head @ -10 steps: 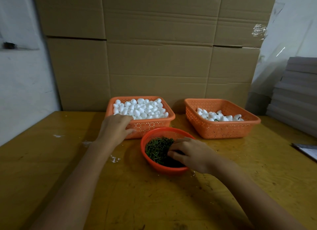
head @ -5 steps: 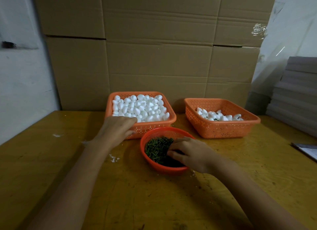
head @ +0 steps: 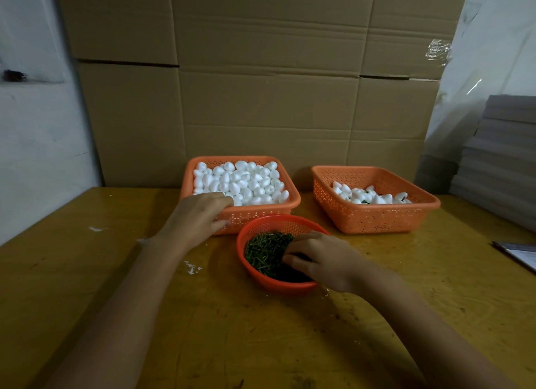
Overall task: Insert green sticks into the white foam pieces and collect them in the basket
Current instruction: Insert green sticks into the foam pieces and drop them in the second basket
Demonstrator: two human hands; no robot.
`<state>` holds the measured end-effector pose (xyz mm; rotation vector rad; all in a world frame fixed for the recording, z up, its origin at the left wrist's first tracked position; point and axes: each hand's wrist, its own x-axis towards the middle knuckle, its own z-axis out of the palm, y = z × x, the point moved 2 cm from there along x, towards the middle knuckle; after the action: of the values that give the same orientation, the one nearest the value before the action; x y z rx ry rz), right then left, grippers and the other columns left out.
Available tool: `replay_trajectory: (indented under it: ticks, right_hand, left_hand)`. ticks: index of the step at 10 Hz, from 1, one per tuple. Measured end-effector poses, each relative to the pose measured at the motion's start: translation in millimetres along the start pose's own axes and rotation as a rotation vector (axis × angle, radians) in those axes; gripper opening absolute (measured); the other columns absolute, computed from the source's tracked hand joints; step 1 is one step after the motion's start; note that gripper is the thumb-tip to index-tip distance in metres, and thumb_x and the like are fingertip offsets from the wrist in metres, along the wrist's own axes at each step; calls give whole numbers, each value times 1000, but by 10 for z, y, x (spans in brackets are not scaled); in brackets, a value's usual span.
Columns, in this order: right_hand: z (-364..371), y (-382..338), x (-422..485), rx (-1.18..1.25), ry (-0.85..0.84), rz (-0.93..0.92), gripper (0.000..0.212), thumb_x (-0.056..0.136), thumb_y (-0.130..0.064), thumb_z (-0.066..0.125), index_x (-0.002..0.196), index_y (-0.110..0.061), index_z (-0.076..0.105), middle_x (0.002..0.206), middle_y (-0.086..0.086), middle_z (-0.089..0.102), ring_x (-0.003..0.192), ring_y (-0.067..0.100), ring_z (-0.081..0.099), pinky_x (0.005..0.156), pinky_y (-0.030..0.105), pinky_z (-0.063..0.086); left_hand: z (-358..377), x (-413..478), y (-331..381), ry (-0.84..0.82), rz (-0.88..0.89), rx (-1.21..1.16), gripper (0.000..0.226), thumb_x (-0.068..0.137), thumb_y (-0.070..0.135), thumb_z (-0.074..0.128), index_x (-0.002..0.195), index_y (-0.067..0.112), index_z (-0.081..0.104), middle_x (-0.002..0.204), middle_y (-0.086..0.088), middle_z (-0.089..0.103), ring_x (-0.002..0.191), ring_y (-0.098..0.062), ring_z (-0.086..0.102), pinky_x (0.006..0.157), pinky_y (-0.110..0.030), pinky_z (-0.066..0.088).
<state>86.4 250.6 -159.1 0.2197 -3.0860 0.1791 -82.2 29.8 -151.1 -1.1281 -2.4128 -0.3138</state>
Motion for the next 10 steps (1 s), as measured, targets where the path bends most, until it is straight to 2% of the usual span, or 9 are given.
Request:
replay_trajectory:
  ticks: [2,3,4,5,6,7,8,9,10]
  right_hand:
    - [15,11,2,4,3,-3,38,109,-46,42,133,-28,66,136,-6,61,124,14,55,100,41,49]
    - [18,19,6,1,10,-5,38,109,-46,43,133,-28,66,136,-6,61,125,14,55,101,40,48]
    - [18,16,18,7,6,-7,38,109,-46,43,134,-28,66,137,-7,61,125,14,54,100,39,48]
    - [18,31,21,8,10,-7,38,109,-45,43,135,-27,65,138,-6,60,126,14,54,101,37,47]
    - [23,30,25,4,5,-7,38,109,-46,43,135,-29,65,138,-7,60,126,14,54,102,38,47]
    - [28,42,34,10,0,-7,38,109,-46,43,135,-29,65,138,-7,60,126,14,54,102,40,48]
    - [24,42,33,13,3,-9,38,109,-46,43,135,-29,65,138,-7,60,126,14,54,102,41,48]
    - [20,36,27,13,4,-14,39,109,-47,43,135,-28,65,137,-6,60,126,14,54,102,41,48]
    - [16,36,29,15,14,-25,36,108,-46,46,132,-29,66,135,-6,61,124,14,54,99,40,48]
  left_hand:
    - [23,54,64,-3,-110,146,40,95,63,61,104,24,69,101,6,69,100,-19,61,73,-35,44]
    - [11,117,119,-28,-259,106,55,92,75,53,85,23,69,76,8,63,75,-15,60,61,-32,38]
    - [-17,259,118,-216,-368,85,65,86,84,52,97,23,67,93,1,68,88,-19,59,73,-35,42]
    - [-39,451,62,-494,-395,2,92,84,82,59,150,19,50,166,-15,35,153,-37,28,117,-47,32]
    - [-37,579,-5,-633,-383,-84,100,86,77,62,161,18,36,173,-12,18,159,-37,15,124,-46,22]
    - [-16,609,-29,-667,-387,-123,87,86,76,64,146,14,53,168,-14,31,150,-35,34,121,-45,32]
    - [-9,606,-36,-516,-360,-194,63,81,78,68,87,16,67,132,-23,63,121,-38,58,105,-48,43]
    - [-87,551,-46,-292,-320,-379,53,72,77,77,82,25,79,106,-7,74,112,-26,66,99,-42,48]
    - [-159,508,-47,-86,-351,-698,30,75,49,91,92,26,84,116,8,74,108,-9,68,101,-38,55]
